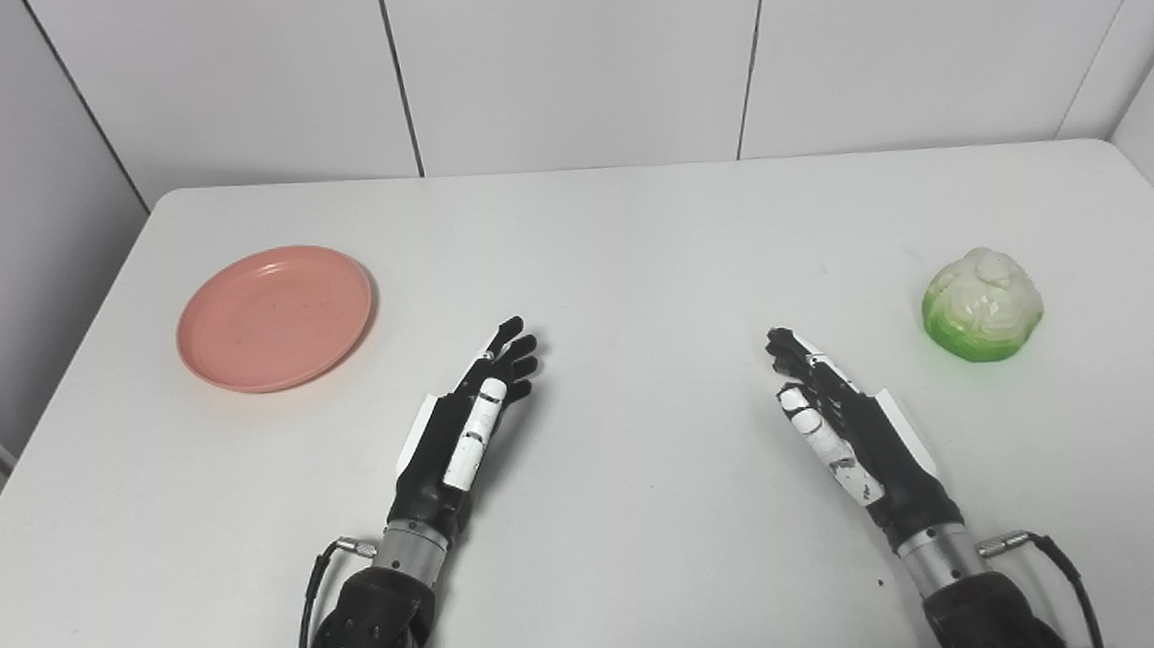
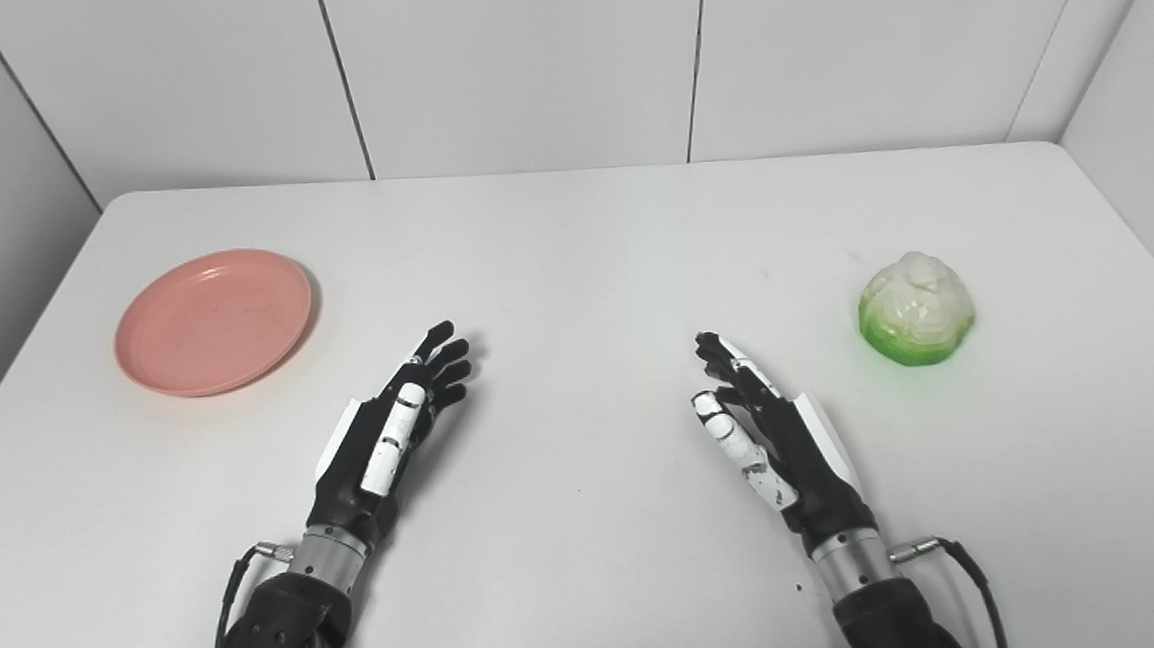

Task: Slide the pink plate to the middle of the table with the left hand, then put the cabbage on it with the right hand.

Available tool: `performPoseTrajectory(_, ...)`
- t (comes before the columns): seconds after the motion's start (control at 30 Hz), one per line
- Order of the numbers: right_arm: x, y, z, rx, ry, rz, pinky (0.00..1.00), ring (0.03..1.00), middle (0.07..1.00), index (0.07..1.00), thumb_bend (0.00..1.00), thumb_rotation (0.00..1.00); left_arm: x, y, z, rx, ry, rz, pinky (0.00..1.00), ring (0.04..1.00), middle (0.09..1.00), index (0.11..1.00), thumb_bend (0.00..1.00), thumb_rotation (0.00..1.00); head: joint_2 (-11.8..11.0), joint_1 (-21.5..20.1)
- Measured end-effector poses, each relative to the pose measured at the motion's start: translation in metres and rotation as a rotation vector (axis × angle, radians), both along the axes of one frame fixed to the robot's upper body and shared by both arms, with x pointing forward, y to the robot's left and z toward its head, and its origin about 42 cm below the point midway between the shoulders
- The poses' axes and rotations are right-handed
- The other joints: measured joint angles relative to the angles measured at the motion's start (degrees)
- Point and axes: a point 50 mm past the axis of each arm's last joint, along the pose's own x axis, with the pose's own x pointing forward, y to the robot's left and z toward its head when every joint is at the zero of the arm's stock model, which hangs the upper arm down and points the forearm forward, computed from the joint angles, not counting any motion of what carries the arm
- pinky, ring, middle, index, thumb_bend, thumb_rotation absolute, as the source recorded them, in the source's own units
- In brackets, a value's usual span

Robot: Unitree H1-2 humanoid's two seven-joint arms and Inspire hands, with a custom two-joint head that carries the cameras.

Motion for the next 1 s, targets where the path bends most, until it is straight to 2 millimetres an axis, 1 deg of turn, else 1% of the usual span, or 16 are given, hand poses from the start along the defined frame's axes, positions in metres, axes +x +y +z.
performPoseTrajectory(0.83, 0.0000, 0.0002, 0.0000, -0.006, -0.002, 0.000, 0.84, 0.890, 0.900, 0.898, 0.37, 1.00, 0.0000, 0.0003, 0.0002, 0.001, 0.000, 0.000, 0.89, 0.907, 0.922, 0.911, 0.50, 1.00, 0.09, 0.09)
performPoseTrajectory(0.97, 0.0000, 0.0001, -0.0001, -0.007, -0.004, -0.001, 0.83, 0.883, 0.894, 0.896, 0.37, 1.00, 0.0000, 0.0003, -0.0001, 0.001, 0.001, -0.002, 0.89, 0.906, 0.921, 0.910, 0.50, 1.00, -0.53, 0.62)
performPoseTrajectory(1.0, 0.0000, 0.0000, -0.0004, -0.007, -0.005, 0.000, 0.83, 0.884, 0.894, 0.896, 0.37, 1.00, 0.0000, 0.0002, -0.0004, 0.001, 0.002, -0.003, 0.89, 0.905, 0.920, 0.911, 0.50, 1.00, -1.40, 1.83)
